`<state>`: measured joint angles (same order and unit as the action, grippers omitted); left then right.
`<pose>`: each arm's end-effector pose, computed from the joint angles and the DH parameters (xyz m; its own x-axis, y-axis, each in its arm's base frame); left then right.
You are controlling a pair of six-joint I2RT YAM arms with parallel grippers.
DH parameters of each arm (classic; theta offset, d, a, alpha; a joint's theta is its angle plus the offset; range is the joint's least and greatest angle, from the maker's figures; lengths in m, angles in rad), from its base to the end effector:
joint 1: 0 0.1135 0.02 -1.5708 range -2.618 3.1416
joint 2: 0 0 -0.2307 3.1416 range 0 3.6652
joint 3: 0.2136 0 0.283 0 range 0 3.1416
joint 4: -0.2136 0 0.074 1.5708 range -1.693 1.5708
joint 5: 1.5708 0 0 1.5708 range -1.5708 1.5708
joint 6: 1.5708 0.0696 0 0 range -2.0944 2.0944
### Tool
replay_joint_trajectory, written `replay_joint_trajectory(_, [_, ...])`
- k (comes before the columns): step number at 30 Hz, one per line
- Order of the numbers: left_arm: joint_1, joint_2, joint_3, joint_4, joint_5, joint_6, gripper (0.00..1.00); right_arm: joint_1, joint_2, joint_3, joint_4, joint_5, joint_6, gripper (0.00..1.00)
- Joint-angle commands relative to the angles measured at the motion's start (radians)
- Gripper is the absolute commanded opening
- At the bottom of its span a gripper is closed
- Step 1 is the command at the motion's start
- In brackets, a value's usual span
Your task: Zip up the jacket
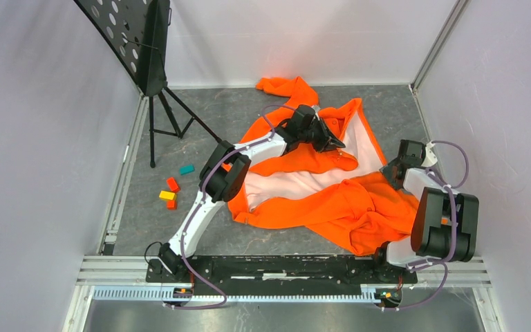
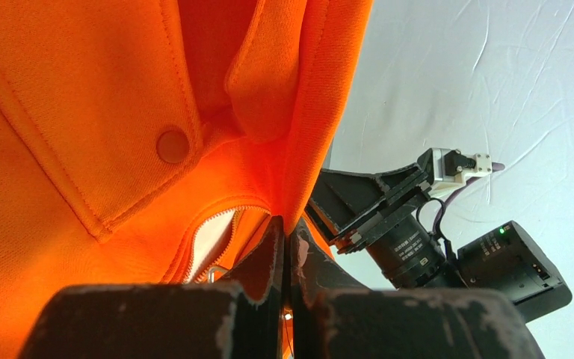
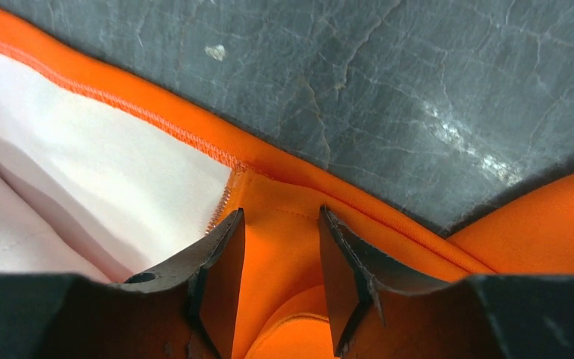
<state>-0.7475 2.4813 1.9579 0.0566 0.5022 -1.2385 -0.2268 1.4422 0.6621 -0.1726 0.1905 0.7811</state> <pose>0.4116 -0.4272 0.1080 -0.9689 -0.2316 -0.0865 -0.0148 0.4036 -0.9148 0.3007 -0.0829 0.0744 -0.3332 0.7864 -0.5202 0.7918 0.5329 0.2984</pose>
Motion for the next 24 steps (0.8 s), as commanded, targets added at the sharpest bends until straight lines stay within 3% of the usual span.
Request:
replay_joint_trajectory(1, [0.002,0.006,0.037,0.031,0.025,-0.036,0.02,0.002,0.058,0.036,0.012,0.041,0.076,0.46])
replay_joint_trajectory(9, [0.002,-0.015,0.045,-0.037,-0.021,0.026,0.02,0.018,0.108,0.041,0.034,0.071,0.031,0.36])
replay_joint_trajectory(18, [0.000,-0.021,0.042,-0.051,-0.039,0.032,0.02,0.042,-0.016,0.024,0.165,0.107,-0.228,0.00])
replay_joint_trajectory(24, [0.000,-0.035,0.048,-0.106,-0.064,0.033,0.02,0.111,-0.139,0.045,0.208,0.123,-0.469,0.00])
